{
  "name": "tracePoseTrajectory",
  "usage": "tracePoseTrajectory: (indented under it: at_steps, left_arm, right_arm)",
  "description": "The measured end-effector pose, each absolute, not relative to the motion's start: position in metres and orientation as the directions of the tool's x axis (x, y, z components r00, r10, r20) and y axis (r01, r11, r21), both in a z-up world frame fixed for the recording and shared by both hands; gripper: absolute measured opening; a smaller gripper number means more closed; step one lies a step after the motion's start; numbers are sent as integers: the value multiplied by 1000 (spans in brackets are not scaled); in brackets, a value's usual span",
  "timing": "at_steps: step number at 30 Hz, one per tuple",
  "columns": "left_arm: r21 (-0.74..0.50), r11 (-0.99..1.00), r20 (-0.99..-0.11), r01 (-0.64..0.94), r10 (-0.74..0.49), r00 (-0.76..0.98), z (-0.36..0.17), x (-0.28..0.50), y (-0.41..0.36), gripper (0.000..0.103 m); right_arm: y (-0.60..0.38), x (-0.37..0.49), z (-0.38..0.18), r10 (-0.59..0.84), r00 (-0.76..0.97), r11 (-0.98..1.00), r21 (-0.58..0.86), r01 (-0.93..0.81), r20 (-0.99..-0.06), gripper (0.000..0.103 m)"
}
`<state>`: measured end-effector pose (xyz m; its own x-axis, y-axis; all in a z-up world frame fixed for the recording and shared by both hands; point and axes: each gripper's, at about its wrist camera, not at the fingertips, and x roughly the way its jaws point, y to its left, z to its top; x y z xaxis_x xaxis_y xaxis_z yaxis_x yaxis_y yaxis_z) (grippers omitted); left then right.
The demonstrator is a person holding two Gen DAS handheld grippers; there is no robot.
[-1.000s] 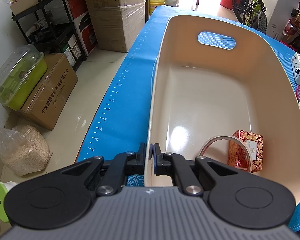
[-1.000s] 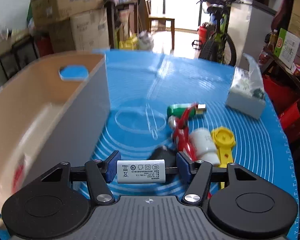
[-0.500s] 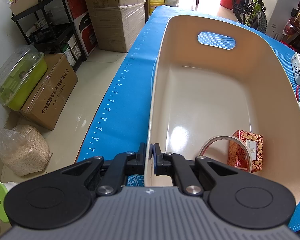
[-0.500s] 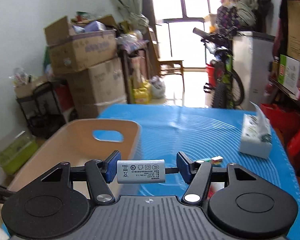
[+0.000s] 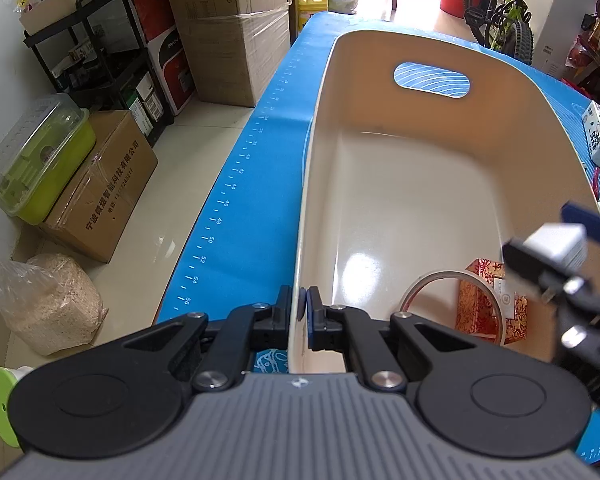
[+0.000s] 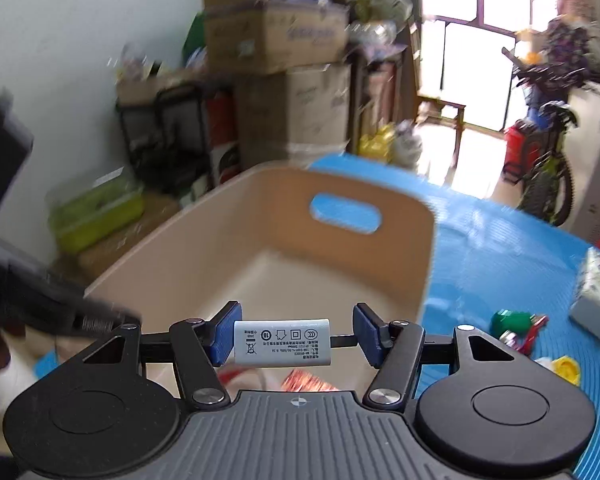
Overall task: Organize rigid objects
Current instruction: 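Carry the charger into the basket and open the right gripper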
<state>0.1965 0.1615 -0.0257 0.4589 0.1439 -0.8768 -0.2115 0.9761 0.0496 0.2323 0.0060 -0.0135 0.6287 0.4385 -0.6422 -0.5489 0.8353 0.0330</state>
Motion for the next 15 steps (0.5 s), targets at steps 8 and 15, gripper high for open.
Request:
tracePoseTrajectory:
  at_steps: [8, 15]
  left_arm:
    - [64, 975, -875, -211, 157, 459, -27, 197, 158, 9]
    - [78, 975, -872, -207, 167, 460, -27, 196, 155, 10]
  right_arm:
    - [21, 227, -32, 405, 566, 805, -14, -594, -718, 65]
    - [28, 224, -33, 418, 547, 786, -13, -618, -726, 65]
